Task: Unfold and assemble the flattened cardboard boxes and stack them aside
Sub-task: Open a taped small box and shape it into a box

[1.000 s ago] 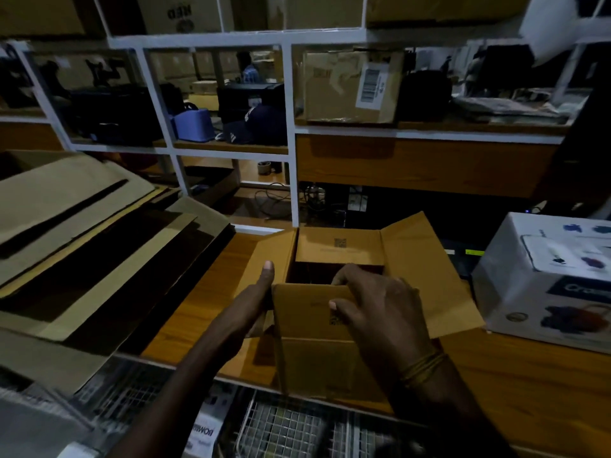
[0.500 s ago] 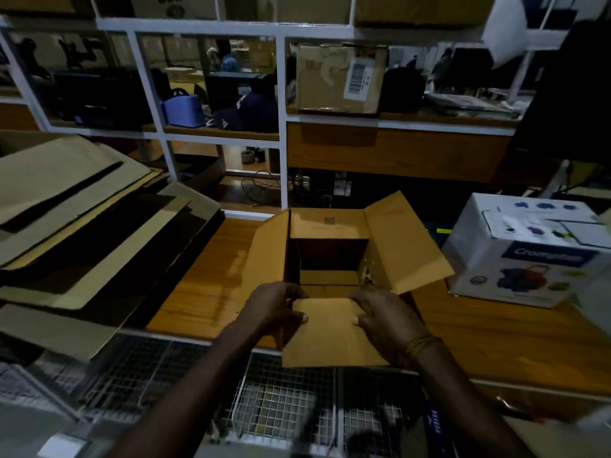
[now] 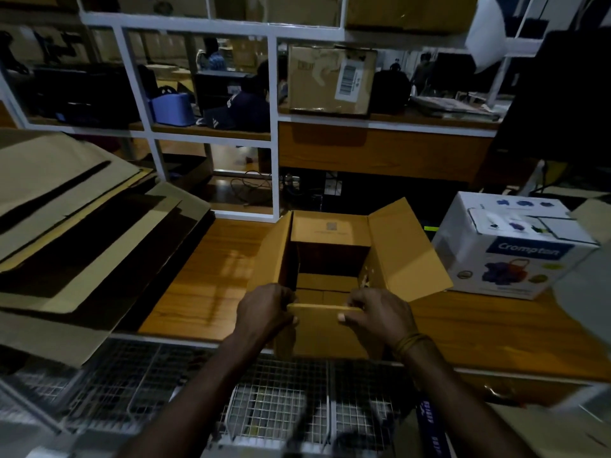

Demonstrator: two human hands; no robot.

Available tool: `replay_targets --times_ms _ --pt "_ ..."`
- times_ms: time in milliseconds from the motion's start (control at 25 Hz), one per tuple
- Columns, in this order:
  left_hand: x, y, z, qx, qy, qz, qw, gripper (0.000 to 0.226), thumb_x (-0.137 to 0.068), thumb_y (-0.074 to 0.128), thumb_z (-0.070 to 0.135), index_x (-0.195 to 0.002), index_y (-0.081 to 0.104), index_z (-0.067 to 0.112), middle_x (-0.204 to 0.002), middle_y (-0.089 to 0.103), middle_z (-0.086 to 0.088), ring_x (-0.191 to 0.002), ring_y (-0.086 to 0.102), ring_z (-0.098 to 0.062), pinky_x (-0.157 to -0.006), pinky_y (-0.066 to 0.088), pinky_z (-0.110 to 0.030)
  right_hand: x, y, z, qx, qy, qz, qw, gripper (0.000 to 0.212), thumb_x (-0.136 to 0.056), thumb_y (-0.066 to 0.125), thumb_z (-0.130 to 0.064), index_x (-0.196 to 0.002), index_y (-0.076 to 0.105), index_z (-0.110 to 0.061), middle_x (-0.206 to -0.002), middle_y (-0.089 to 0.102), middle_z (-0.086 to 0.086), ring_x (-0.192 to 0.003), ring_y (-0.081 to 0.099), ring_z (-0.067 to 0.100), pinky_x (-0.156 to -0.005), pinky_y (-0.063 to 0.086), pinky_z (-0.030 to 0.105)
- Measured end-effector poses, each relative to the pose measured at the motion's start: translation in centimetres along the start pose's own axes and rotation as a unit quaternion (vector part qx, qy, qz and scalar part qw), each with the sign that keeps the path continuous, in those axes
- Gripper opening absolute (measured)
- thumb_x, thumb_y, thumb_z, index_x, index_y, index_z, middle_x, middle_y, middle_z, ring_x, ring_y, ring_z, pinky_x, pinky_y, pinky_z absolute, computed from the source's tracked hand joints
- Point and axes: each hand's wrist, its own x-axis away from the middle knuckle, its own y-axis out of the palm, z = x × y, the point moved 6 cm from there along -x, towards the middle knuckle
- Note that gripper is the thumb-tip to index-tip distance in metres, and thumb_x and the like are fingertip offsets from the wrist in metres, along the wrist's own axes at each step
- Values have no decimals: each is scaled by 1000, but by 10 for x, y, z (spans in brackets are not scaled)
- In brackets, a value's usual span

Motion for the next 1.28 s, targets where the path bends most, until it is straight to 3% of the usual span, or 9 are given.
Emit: replay_targets --times_ms 120,160,240,400,560,720,880,1120,1280 --pt "-21 7 -5 43 1 -80 996 32 -84 63 59 -97 74 32 -90 73 11 -84 66 -13 -75 49 -29 -27 -1 4 -29 32 -71 997 38 -90 54 -64 -104 70 -32 -106 70 -7 -91 62 13 -74 52 31" --pt "-29 11 -5 46 10 -88 995 35 -87 59 61 -102 73 33 -101 73 9 -99 65 -19 -90 48 -36 -38 2 5 -16 36 -95 995 43 -92 53 -61 -117 68 -30 -118 68 -4 -102 62 17 -80 53 33" --pt "-45 20 -5 2 16 -102 995 40 -88 56 61 -119 66 37 -131 62 5 -133 42 -36 -111 29 -56 -59 12 9 43 37 -143 988 56 -94 53 -58 -139 53 -26 -141 55 2 -125 53 24 -96 48 36" --pt "-85 34 0 -134 15 -161 978 61 -88 60 56 -143 43 38 -161 20 4 -148 -2 -42 -113 13 -66 -106 30 24 83 52 -204 974 76 -94 54 -56 -155 25 -24 -160 27 8 -144 31 27 -111 35 40" --pt "-132 41 2 -217 20 -204 954 70 -89 54 60 -150 29 38 -165 3 5 -146 -13 -44 -111 9 -69 -147 35 40 87 43 -233 968 85 -95 56 -50 -158 10 -16 -165 10 9 -150 17 29 -117 28 41" --pt "-162 44 9 -219 4 -209 953 75 -89 54 59 -153 18 41 -165 -4 7 -147 -13 -42 -111 9 -68 -164 38 53 57 46 -241 968 98 -93 60 -51 -157 -8 -22 -165 -11 6 -150 15 33 -115 32 44" --pt "-180 41 19 -196 19 -152 969 85 -91 56 54 -154 -1 42 -161 -25 4 -148 -7 -42 -110 18 -66 -180 16 55 61 13 -183 981 104 -91 61 -53 -154 -18 -29 -162 -24 5 -151 -8 32 -120 18 53" --pt "-242 35 21 -192 37 -13 981 102 -90 61 46 -148 -23 42 -160 -26 -2 -135 33 -39 -90 50 -49 -229 -16 75 59 -4 -96 994 103 -90 64 -48 -155 -14 -32 -160 -29 2 -149 -18 35 -117 14 58" --pt "-273 36 31 -266 50 11 963 85 -98 50 28 -153 -15 36 -162 -20 -7 -122 47 -38 -82 49 -43 -251 -9 108 89 -18 -58 994 96 -93 63 -40 -156 -8 -35 -159 -31 -3 -149 -16 36 -117 11 61"
